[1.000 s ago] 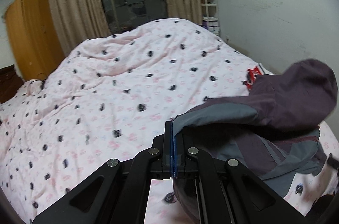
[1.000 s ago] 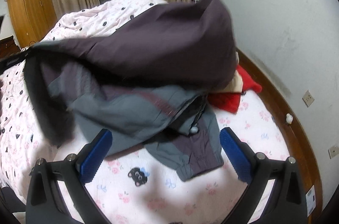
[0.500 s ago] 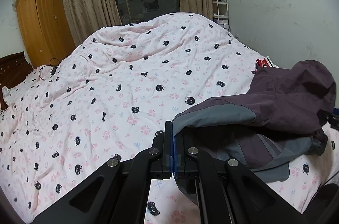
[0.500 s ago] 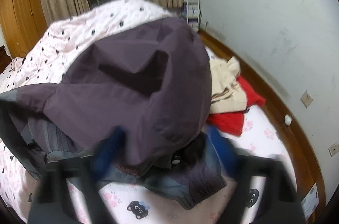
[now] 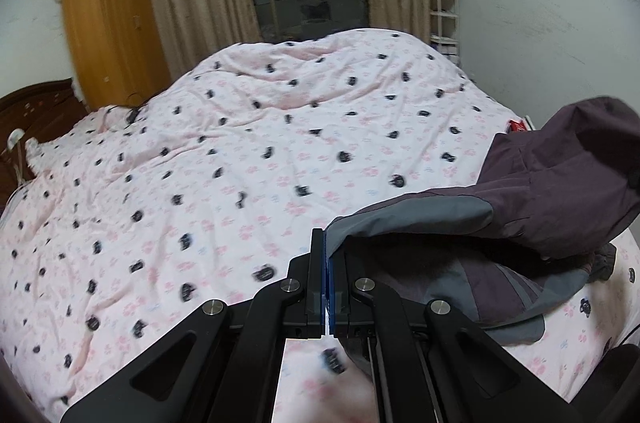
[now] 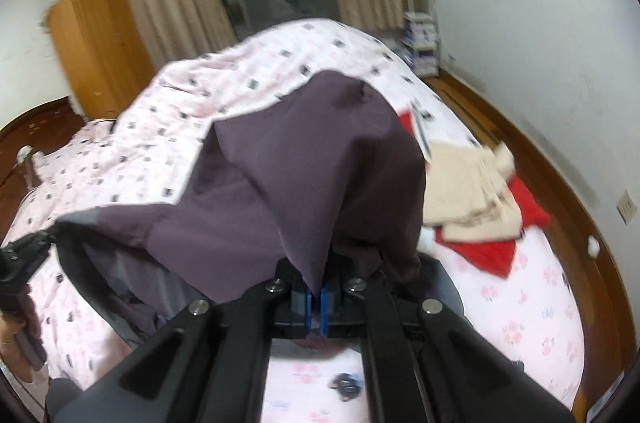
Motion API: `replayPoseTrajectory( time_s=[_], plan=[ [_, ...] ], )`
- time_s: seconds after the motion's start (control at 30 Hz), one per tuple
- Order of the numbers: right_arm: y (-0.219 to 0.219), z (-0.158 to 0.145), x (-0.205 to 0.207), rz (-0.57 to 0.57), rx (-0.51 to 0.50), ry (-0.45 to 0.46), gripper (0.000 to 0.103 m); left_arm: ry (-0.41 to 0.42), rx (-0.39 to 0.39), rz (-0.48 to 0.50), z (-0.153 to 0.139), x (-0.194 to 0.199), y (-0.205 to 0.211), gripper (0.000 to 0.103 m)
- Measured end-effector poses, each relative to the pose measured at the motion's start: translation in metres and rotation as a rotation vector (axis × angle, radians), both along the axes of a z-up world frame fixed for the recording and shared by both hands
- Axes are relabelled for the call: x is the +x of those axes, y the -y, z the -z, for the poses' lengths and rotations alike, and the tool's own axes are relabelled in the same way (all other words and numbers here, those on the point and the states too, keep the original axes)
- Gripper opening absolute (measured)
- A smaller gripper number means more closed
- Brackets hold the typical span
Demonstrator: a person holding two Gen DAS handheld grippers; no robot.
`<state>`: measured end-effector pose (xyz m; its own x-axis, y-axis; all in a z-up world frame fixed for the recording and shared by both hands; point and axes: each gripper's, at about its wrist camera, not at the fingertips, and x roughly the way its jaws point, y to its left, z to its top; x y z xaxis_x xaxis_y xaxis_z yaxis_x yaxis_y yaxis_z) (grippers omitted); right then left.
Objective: Fold clothes
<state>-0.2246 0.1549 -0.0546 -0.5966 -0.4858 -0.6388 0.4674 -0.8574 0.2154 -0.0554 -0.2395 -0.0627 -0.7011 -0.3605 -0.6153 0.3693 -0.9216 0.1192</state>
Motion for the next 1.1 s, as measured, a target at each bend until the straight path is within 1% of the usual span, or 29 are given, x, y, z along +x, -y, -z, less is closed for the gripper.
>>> replayPoseTrajectory(
  time_s=[0.13,0.3,0.5,0.7,0.83,0.97,1.1],
  plan=[
    [0.037,-0.03,0.022,-0.097,-0.002,-0.051,0.003,0.001,-0.003,-0.061,0.0,0.03,0.022,0.0],
    [0.092,-0.048,0.048,-0.199,0.005,-0.079,0.003,0.013,-0.012,-0.127,0.003,0.063,0.052,0.0],
    [0.162,-0.052,0.069,-0.3,0.02,-0.077,0.003,0.047,0.015,-0.192,0.015,0.095,0.092,0.0],
    [0.231,-0.052,0.082,-0.391,0.047,-0.075,0.003,0.053,0.052,-0.227,0.022,0.118,0.131,0.0],
    [0.272,-0.054,0.09,-0.44,0.06,-0.077,0.003,0.049,0.059,-0.255,0.02,0.133,0.16,0.0],
    [0.313,-0.057,0.093,-0.483,0.079,-0.078,0.003,0.055,0.073,-0.284,0.023,0.146,0.19,0.001],
    [0.368,-0.056,0.086,-0.504,0.135,-0.082,0.003,0.074,0.082,-0.31,0.034,0.156,0.216,0.0]
  ],
)
